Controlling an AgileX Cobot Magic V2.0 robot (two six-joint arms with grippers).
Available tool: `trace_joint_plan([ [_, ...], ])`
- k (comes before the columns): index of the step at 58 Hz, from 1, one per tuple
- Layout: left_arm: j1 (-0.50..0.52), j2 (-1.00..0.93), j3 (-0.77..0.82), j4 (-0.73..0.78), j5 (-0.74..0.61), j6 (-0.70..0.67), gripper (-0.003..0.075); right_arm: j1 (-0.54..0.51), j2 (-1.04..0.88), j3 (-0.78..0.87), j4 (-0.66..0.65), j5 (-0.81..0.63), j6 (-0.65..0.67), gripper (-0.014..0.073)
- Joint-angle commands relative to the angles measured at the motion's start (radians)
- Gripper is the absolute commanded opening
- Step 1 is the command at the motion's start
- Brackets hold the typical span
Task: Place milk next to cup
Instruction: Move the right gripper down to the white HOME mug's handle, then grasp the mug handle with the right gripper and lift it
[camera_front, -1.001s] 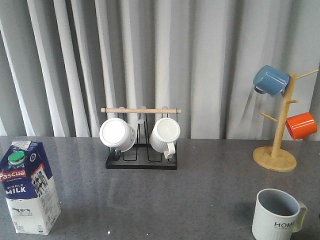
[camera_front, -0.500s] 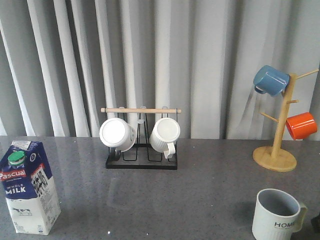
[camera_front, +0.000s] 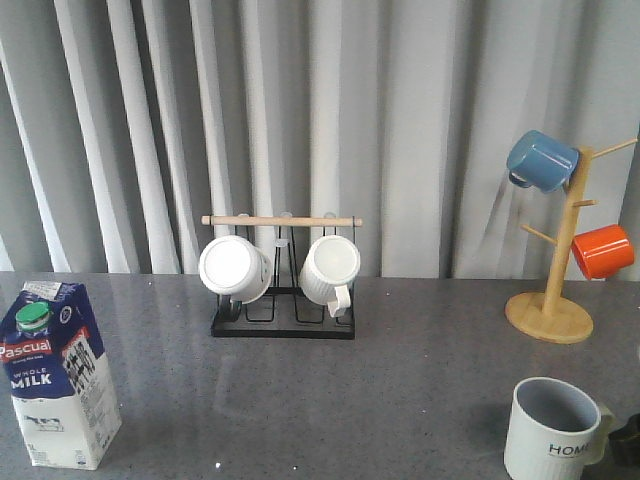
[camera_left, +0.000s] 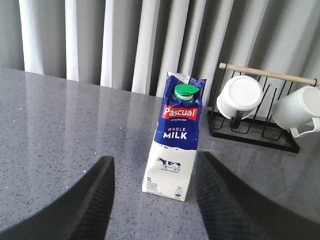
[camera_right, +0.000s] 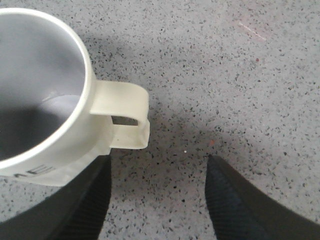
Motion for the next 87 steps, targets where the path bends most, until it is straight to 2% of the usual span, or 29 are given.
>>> trace_joint_plan([
  [1,0.001,0.02,-0.031,0.006,-0.06,-0.003,0.0365,-0.007,-0.025,-0.022,0.051,-0.055,-0.033,0.0403],
  [25,0.001,0.02,-0.031,0.006,-0.054,-0.003,0.0365,-0.007,0.021,-0.022,0.114,-0.083,-0.096,0.0403],
  [38,0.001,0.02,-0.031,0.01,-0.055,-0.003,0.0365,-0.005,0.087,-0.025,0.334,-0.089,-0.299,0.0403],
  [45,0.001,0.02,-0.031,0.014,-0.055,-0.003,0.0365,-0.005,0.132,-0.025,0.529,-0.116,-0.545,0.0389],
  [49,0.001,0.02,-0.031,0.021,-0.055,-0.003,0.0365,-0.005,0.153,-0.026,0.645,-0.107,-0.69,0.0338],
  [52,0.001,0.02,-0.031,0.031,-0.055,-0.003,0.0365,-0.005,0.167,-0.026,0.73,-0.084,-0.767,0.0265],
  [57,0.001,0.02,-0.031,0.038,-0.055,-0.003,0.0365,-0.005,0.189,-0.026,0.855,-0.04,-0.9,0.0096],
  [60,0.001,0.02,-0.031,0.038,-0.055,-0.003,0.0365,-0.005,0.198,-0.026,0.909,-0.02,-0.929,-0.0014],
  [69,0.001,0.02,-0.031,0.037,-0.054,-0.003,0.0365,-0.005,0.184,-0.026,0.967,0.041,-0.935,-0.0008],
  [77,0.001,0.02,-0.031,0.036,-0.044,-0.003,0.0365,0.02,0.078,-0.034,0.992,0.146,-0.827,-0.0004],
  [81,0.001,0.02,-0.031,0.034,-0.041,-0.003,0.0365,0.079,0.016,-0.04,0.983,0.121,-0.769,-0.0004],
  [87,0.001,0.02,-0.029,0.029,-0.039,-0.003,0.0365,0.209,-0.045,-0.041,0.968,-0.031,-0.687,-0.0004],
])
